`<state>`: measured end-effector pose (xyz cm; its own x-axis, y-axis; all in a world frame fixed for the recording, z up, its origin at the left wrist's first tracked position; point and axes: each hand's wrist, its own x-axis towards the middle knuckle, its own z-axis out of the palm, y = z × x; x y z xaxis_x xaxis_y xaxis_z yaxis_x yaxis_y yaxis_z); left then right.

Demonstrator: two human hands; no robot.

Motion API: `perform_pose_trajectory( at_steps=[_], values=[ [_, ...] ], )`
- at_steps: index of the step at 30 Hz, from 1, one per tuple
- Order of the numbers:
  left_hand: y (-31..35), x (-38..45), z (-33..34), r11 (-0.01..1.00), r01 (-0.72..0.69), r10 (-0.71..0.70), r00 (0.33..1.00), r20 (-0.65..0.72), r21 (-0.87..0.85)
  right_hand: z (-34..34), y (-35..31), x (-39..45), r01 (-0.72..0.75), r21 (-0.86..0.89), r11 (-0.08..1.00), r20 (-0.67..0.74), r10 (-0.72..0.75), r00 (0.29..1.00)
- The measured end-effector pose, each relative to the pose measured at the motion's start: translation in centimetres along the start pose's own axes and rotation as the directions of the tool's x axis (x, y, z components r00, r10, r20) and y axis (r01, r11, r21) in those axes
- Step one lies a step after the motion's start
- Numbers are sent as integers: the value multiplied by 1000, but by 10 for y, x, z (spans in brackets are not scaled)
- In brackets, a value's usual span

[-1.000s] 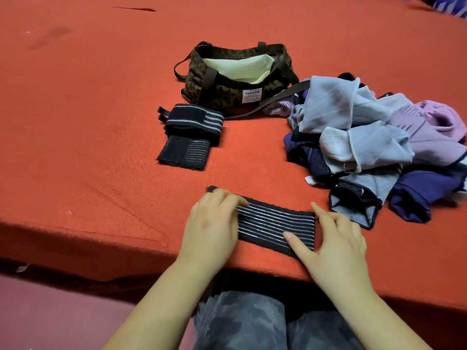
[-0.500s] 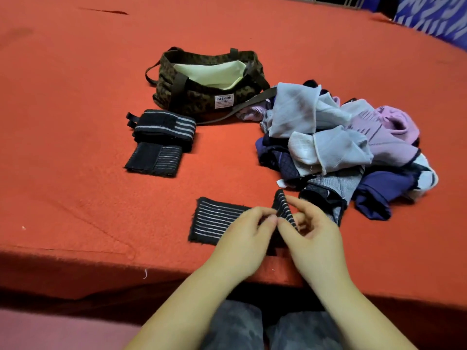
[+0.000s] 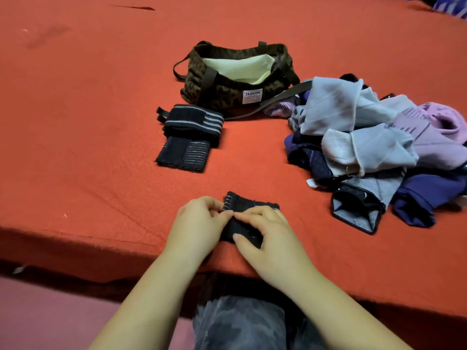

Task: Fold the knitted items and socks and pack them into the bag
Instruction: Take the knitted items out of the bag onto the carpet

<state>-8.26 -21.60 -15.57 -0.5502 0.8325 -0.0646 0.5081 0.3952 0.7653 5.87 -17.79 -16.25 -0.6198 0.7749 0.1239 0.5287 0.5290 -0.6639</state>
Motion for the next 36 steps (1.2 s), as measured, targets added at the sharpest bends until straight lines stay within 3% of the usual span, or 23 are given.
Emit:
perform_pose_trajectory(
  at_steps=[5,9,11,14,17,20,24,28,30,33,36],
  values=[
    [-1,3,2,999,23,-21,999,-50,39,0,5,-4,32,-103,994,74,-24,997],
    [1,6,-3,972,76,-85,996,29,223,-14,15,-2,-184,-207,961,-175,148,973],
    [6,6,-5,940,90,-126,988,90,330,-21,16,0,-319,-226,920,-168,286,943],
    [13,4,-4,899,71,-140,981,131,433,-25,12,2,-386,-145,911,-78,378,922],
    [12,-1,-3,909,65,-122,986,113,412,-23,12,2,-337,-59,940,-46,334,941],
    [5,-3,-3,964,61,-78,996,54,259,-16,13,6,-250,89,964,-112,259,959],
    [-11,19,-13,982,136,-139,990,-12,-134,5,11,26,-131,205,970,-194,171,966],
    [-16,43,-35,829,168,-224,974,-41,-533,22,1,59,13,249,968,-250,52,967],
    [-22,54,-46,848,105,-185,977,-105,-519,31,-7,77,65,276,959,-262,10,965],
    [-34,74,-59,949,-21,-68,961,-267,-316,45,-18,105,133,269,954,-263,-60,963],
    [-45,94,-62,981,-61,-8,936,-351,-185,57,-22,128,153,230,961,-206,-105,973]
  ],
)
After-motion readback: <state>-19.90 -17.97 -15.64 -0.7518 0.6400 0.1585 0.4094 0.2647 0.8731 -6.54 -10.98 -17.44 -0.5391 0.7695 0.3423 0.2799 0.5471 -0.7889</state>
